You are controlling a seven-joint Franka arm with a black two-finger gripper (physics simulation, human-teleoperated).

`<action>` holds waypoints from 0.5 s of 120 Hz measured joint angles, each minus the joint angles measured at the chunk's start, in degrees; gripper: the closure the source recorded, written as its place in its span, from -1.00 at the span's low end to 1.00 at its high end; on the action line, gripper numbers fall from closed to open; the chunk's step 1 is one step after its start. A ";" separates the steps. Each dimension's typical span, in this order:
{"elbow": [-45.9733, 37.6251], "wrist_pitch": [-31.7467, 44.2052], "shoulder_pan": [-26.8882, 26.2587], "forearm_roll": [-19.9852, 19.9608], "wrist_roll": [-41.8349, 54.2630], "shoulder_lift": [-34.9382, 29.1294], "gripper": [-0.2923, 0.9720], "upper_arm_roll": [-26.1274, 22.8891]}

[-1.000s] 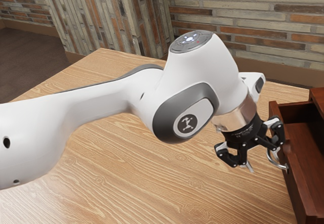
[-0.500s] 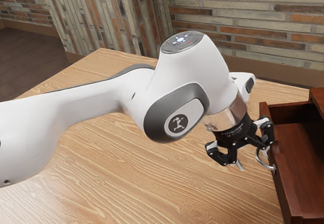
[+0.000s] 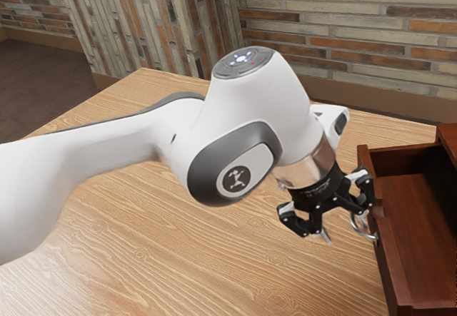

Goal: Pull the drawer handle with one arm to open the drawer

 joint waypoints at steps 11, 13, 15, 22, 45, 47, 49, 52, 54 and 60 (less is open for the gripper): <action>-0.45 -0.01 -0.04 0.20 0.10 -0.42 0.01 0.21; -0.62 0.00 -0.08 0.22 0.12 -0.59 0.01 0.28; -0.74 -0.01 -0.12 0.24 0.13 -0.72 0.01 0.35; -1.16 -0.01 -0.26 0.29 0.19 -1.03 0.01 0.64; -2.61 -0.01 -0.21 0.40 0.33 -2.27 0.01 0.93; -2.77 0.00 -0.26 0.41 0.34 -2.41 0.01 0.99; -2.91 0.00 -0.35 0.41 0.35 -2.53 0.01 1.10; -3.13 0.00 -0.38 0.42 0.36 -2.71 0.01 1.15; -3.24 0.00 -0.40 0.43 0.37 -2.83 0.01 1.19; -3.53 0.00 -0.45 0.44 0.40 -3.13 0.01 1.24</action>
